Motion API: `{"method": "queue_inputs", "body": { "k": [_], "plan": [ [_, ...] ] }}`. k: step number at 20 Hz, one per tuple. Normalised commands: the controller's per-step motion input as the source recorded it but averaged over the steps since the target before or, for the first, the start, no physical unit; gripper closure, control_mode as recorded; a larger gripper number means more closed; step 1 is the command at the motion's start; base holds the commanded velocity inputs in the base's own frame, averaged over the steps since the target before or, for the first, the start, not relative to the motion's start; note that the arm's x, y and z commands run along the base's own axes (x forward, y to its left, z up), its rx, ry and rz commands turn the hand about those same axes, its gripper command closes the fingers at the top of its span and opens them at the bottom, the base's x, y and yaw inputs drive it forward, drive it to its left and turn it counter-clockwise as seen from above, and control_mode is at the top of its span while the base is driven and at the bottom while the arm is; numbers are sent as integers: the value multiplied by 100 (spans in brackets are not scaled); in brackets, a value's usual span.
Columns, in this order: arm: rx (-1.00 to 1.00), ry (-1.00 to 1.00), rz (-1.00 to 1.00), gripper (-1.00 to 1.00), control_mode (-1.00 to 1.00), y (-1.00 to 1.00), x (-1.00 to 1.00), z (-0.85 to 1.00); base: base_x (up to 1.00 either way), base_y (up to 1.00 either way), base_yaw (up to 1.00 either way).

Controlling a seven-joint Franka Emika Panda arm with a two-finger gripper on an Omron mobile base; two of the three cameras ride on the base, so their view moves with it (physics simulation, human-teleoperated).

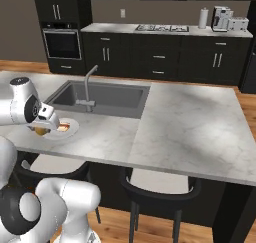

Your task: Pick up the orange and apple from the fridge and place one fruit on each plate on the dining counter.

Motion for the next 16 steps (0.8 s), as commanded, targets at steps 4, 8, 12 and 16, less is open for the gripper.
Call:
{"method": "queue_inputs", "body": {
  "k": [4, 8, 12, 16],
  "plan": [
    [0, 0, -4, 100, -100, 17, 42, -27, 0, 0, 0],
    [0, 0, -5, 100, -100, 23, 38, -32, 0, 0, 0],
    [0, 0, -4, 100, -100, 23, 39, -32, 0, 0, 0],
    [0, 0, -3, 100, -100, 24, 40, -34, 0, 0, 0]
  ]
}}
